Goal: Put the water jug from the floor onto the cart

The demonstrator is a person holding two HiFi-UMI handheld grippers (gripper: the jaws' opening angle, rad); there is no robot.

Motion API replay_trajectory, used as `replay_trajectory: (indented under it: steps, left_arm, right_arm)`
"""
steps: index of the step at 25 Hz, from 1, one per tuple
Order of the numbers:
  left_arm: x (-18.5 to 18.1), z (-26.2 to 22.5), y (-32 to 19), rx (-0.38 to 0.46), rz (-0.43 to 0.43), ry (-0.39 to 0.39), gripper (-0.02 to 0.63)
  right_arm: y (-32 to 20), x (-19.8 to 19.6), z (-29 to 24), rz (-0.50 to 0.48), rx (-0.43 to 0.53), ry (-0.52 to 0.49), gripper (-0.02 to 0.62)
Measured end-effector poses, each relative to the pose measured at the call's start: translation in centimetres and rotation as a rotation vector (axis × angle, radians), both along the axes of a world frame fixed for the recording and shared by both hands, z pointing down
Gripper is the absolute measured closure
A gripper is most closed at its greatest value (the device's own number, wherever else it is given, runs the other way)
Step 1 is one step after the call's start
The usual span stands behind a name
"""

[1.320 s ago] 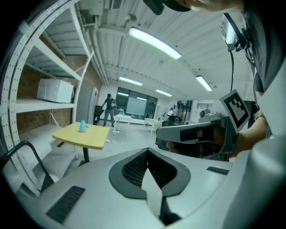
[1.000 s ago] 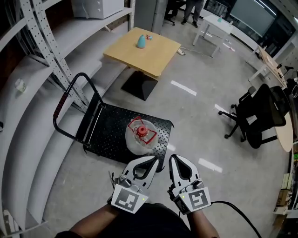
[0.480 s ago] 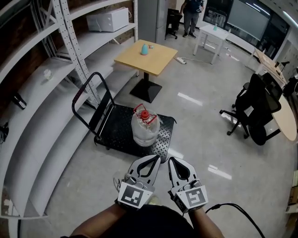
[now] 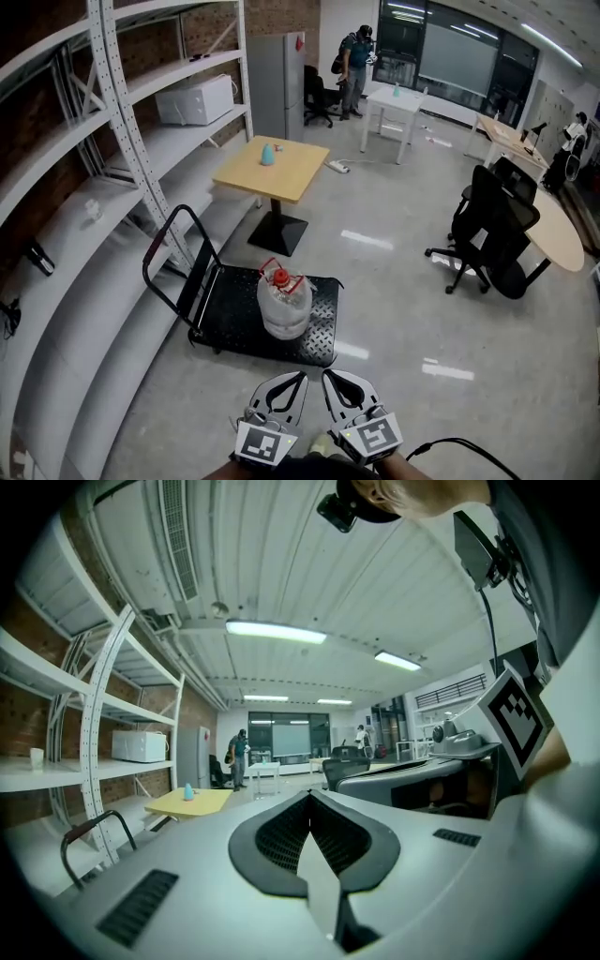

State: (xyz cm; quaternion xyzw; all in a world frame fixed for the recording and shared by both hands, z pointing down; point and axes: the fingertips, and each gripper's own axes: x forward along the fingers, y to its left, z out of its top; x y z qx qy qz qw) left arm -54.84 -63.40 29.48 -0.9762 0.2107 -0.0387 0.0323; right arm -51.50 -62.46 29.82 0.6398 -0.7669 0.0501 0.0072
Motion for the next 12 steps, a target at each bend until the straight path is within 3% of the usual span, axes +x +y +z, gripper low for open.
replay_trajectory:
  steps: [12]
  left_arm:
    - [-0.1,-0.6,2.2,-0.016,0.025,0.015,0.601]
  right_arm:
    - [2.1,-1.1,-0.7,-0.015,-0.012,0.048,0.597]
